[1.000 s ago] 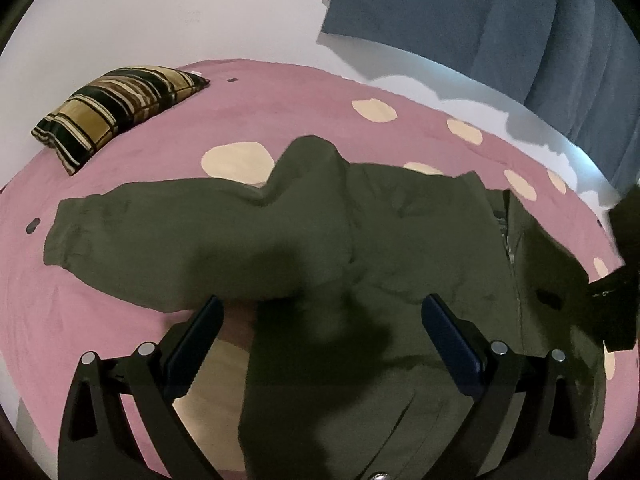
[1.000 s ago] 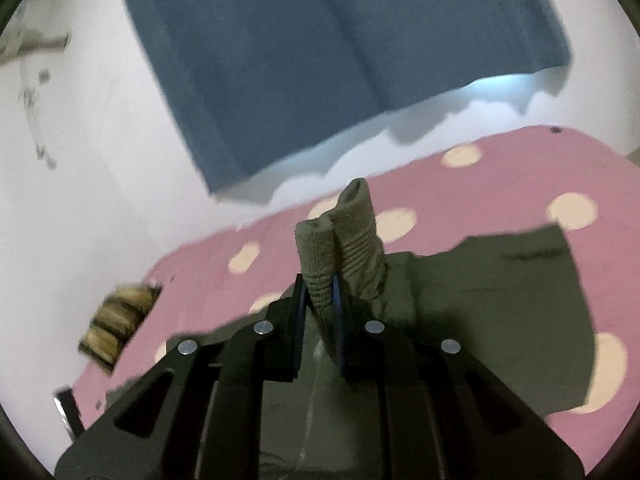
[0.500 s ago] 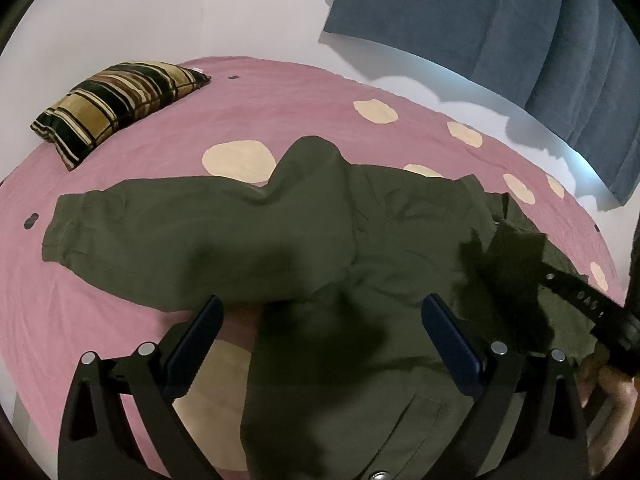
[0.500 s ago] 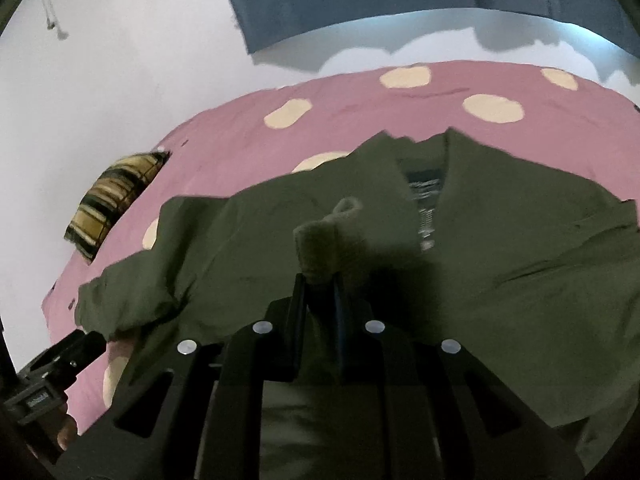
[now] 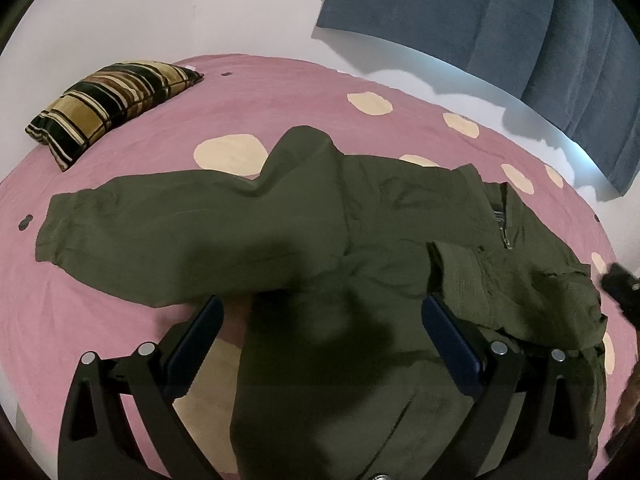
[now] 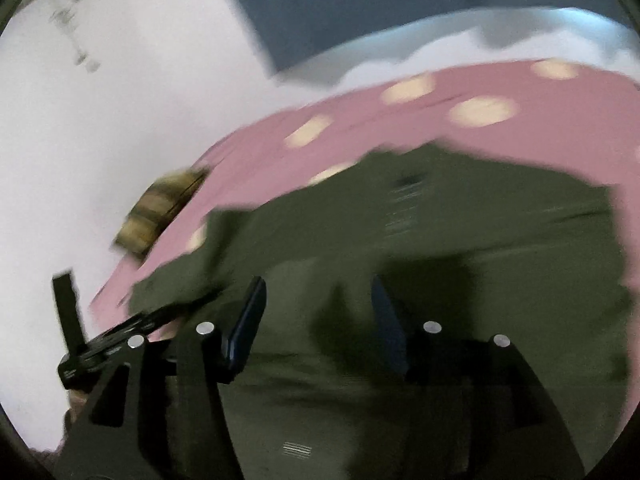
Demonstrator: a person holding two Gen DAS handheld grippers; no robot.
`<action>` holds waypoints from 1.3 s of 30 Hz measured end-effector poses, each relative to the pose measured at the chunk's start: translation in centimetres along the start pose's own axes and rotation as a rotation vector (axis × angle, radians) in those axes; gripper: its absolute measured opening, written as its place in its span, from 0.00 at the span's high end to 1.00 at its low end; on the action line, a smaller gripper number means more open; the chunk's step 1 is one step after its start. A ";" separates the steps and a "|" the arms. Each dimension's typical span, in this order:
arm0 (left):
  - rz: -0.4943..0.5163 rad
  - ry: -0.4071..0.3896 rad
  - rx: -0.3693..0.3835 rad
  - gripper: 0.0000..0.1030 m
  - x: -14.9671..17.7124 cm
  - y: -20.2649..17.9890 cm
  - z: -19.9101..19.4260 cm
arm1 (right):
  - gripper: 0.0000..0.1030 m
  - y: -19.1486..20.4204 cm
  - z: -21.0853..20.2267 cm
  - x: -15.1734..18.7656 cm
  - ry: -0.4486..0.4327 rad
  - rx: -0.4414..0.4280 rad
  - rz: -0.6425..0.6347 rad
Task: Fold small clothes
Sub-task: 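Fold the held sleeve across the jacket front with the right gripper, then grasp the other sleeve cuff with the left gripper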
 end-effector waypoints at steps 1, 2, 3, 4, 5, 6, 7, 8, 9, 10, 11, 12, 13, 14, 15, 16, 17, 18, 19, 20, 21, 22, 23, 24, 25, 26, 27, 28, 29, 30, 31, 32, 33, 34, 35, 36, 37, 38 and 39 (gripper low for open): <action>0.000 0.000 0.000 0.04 0.0 0.0 0.1 | 0.47 -2.2 -0.7 -0.2 -0.018 0.044 0.034; -0.001 0.002 0.000 0.04 0.0 0.0 0.2 | 0.47 -4.8 -1.2 -0.3 -0.030 0.101 0.078; -0.002 0.004 0.000 0.04 0.1 0.0 0.3 | 0.47 -7.5 -1.6 -0.4 -0.037 0.169 0.127; -0.001 0.008 0.000 0.04 0.1 -0.1 0.5 | 0.47 -10.9 -1.7 0.0 -0.036 0.250 0.194; 0.000 0.011 -0.001 0.04 0.2 -0.1 0.6 | 0.47 -13.0 -1.5 0.2 -0.022 0.287 0.237; 0.003 0.014 -0.003 0.04 0.2 -0.1 0.7 | 0.47 -15.1 -1.1 0.7 0.008 0.309 0.279; 0.005 0.017 -0.005 0.04 0.3 -0.1 0.8 | 0.47 -17.1 -0.4 1.3 0.052 0.305 0.327; 0.005 0.021 -0.008 0.04 0.4 -0.1 1.0 | 0.47 -18.1 0.2 1.8 0.081 0.285 0.353; 0.004 0.023 -0.010 0.04 0.4 -0.1 1.1 | 0.48 -18.8 0.8 2.3 0.111 0.258 0.370; 0.003 0.026 -0.011 0.04 0.5 -0.1 1.2 | 0.59 -19.2 1.5 2.9 0.145 0.232 0.376; 0.004 0.028 -0.012 0.04 0.6 -0.1 1.3 | 0.69 -19.1 2.0 3.3 0.168 0.224 0.367; 0.005 0.030 -0.015 0.04 0.7 -0.1 1.3 | 0.80 -19.0 2.5 3.6 0.188 0.224 0.349; 0.008 0.032 -0.018 0.04 0.8 -0.1 1.4 | 0.82 -18.8 3.0 4.1 0.204 0.235 0.325; 0.010 0.034 -0.020 0.04 0.9 -0.1 1.5 | 0.83 -18.6 3.2 4.4 0.204 0.248 0.309; 0.010 0.034 -0.022 0.04 0.9 0.0 1.5 | 0.84 -18.5 3.4 4.7 0.197 0.255 0.298; 0.009 0.034 -0.025 0.04 1.0 0.1 1.5 | 0.85 -18.6 3.4 4.8 0.191 0.256 0.299; 0.007 0.031 -0.027 0.04 1.0 0.1 1.6 | 0.85 -18.8 3.4 4.8 0.189 0.257 0.300; 0.005 0.030 -0.030 0.04 0.9 0.2 1.6 | 0.85 -18.7 3.3 4.9 0.188 0.259 0.299; 0.002 0.030 -0.032 0.04 0.9 0.3 1.6 | 0.84 -18.7 3.4 5.0 0.186 0.263 0.296; -0.002 0.029 -0.035 0.04 0.9 0.4 1.6 | 0.84 -18.7 3.4 5.0 0.184 0.266 0.293; -0.009 0.029 -0.038 0.04 0.9 0.5 1.6 | 0.84 -18.5 3.3 5.0 0.180 0.269 0.286; -0.017 0.028 -0.038 0.04 0.9 0.6 1.5 | 0.83 -18.6 3.3 4.9 0.177 0.267 0.281; -0.028 0.028 -0.029 0.04 0.8 0.8 1.4 | 0.82 -18.7 3.0 4.9 0.168 0.265 0.281; -0.035 0.032 -0.018 0.04 0.8 0.9 1.4 | 0.80 -18.6 2.7 4.8 0.155 0.260 0.288; -0.045 0.037 0.002 0.04 0.8 1.2 1.2 | 0.78 -18.6 2.3 4.9 0.146 0.258 0.292; -0.050 0.039 0.012 0.04 0.9 1.4 1.0 | 0.77 -18.5 1.8 5.0 0.130 0.260 0.297; -0.055 0.040 0.019 0.04 0.9 1.7 0.9 | 0.74 -18.3 1.3 4.9 0.111 0.263 0.300; -0.061 0.040 0.026 0.04 0.9 2.0 0.6 | 0.72 -18.0 0.7 4.9 0.087 0.270 0.299; -0.074 0.039 0.037 0.04 0.9 2.5 0.3 | 0.71 -17.8 0.2 4.8 0.069 0.275 0.298; -0.090 0.040 0.050 0.04 0.9 3.1 0.1 | 0.70 -17.4 -0.4 4.7 0.045 0.276 0.297; -0.108 0.040 0.065 0.04 0.9 3.7 -0.2 | 0.68 -17.1 -0.8 4.6 0.031 0.274 0.297; -0.134 0.036 0.077 0.04 0.8 4.6 -0.7 | 0.67 -16.9 -1.2 4.6 0.015 0.272 0.297; -0.156 0.029 0.083 0.04 0.7 5.5 -1.2 | 0.61 -16.7 -1.7 4.5 -0.001 0.271 0.299; -0.177 0.022 0.086 0.04 0.6 6.6 -1.7 | 0.57 -16.4 -2.1 4.4 -0.017 0.268 0.301; -0.210 0.007 0.081 0.04 0.6 8.2 -2.4 | 0.56 -16.1 -2.3 4.4 -0.027 0.264 0.302; -0.236 -0.004 0.074 0.04 0.5 9.6 -2.9 | 0.55 -15.8 -2.5 4.3 -0.032 0.258 0.301; -0.277 -0.022 0.061 0.04 0.5 11.7 -3.7 | 0.55 -15.4 -2.6 4.2 -0.036 0.252 0.295; -0.303 -0.034 0.053 0.04 0.6 13.1 -4.1 | 0.54 -15.1 -2.6 4.1 -0.038 0.249 0.289; -0.331 -0.047 0.041 0.04 0.6 14.8 -4.6 | 0.53 -14.8 -2.6 4.1 -0.039 0.247 0.284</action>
Point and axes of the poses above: each gripper's, at about its wrist camera, not at the fingertips, and z roughly the way its jaws point, y to its left, x to its underside, the point moved 1 cm from there along z, roughly the way its jaws point, and after that the axes turned 14 degrees about x, right-handed, at the moved point
